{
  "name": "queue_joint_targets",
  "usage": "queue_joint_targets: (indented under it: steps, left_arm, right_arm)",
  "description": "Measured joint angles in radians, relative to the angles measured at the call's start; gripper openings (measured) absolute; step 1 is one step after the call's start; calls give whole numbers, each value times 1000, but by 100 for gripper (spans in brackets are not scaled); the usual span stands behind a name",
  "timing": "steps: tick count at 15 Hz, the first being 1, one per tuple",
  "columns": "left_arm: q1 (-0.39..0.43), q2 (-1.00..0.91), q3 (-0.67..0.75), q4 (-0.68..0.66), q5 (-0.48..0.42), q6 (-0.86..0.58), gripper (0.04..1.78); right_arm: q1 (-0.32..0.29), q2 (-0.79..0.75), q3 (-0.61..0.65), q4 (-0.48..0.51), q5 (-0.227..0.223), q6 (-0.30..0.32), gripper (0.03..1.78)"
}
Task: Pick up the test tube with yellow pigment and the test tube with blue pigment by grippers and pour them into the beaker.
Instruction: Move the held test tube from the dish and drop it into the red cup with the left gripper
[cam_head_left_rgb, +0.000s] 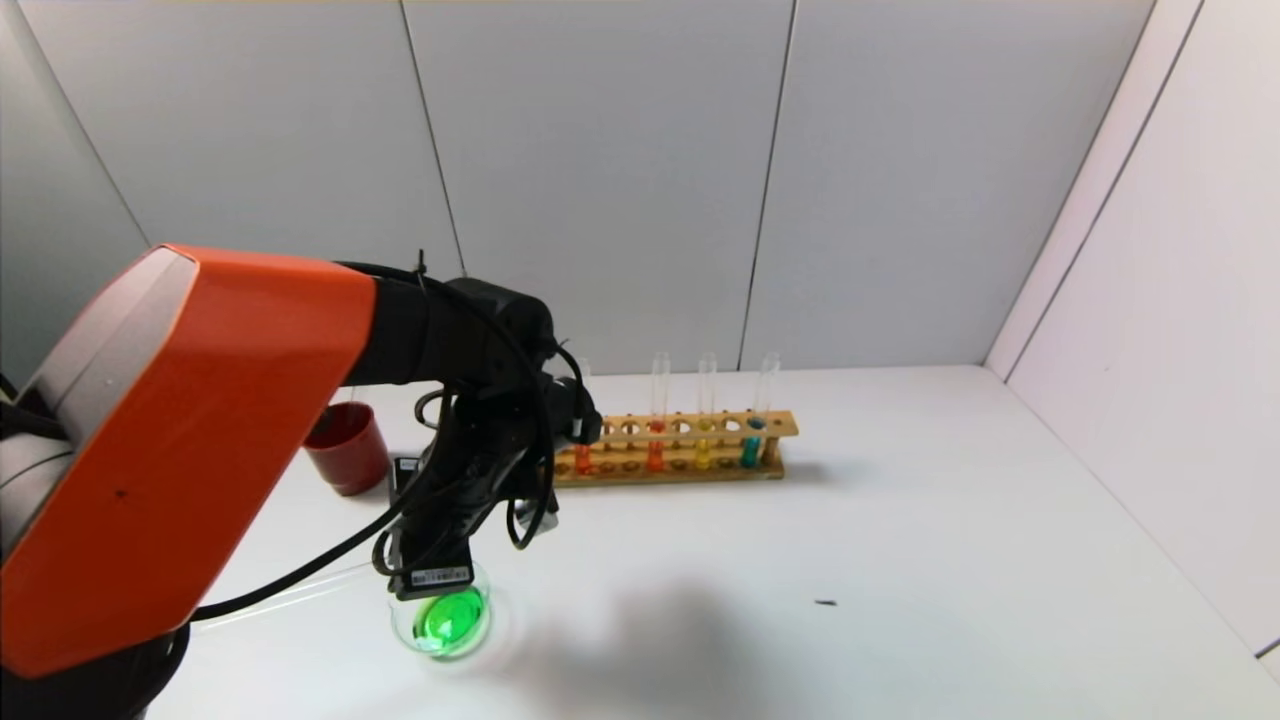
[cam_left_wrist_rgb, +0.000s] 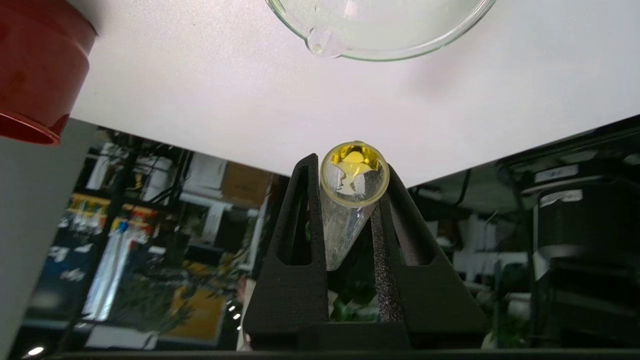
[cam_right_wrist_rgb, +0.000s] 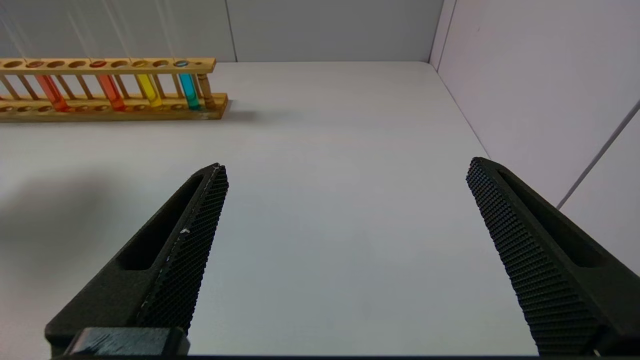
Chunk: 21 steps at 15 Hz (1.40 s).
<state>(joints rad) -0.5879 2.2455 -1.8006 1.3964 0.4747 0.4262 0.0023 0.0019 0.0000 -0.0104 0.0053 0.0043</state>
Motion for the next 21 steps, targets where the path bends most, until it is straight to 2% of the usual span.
queue_joint_targets:
  steps: [7,12,15,18,21]
  left_arm:
    - [124,-283,64,-174,-161,-109,31]
    - [324,-441,95,-342,-236,-151,31]
    - [406,-480,147,-520,-267,-181,31]
    - [486,-492,225,-766,-282,-217,31]
    - [540,-453,229,-979,-280,-285,31]
  right_arm:
    - [0,0,0,0,0,0,174]
    - [0,0,0,0,0,0,174]
    - [0,0,0,0,0,0,174]
    - [0,0,0,0,0,0,174]
    - [0,0,0,0,0,0,174]
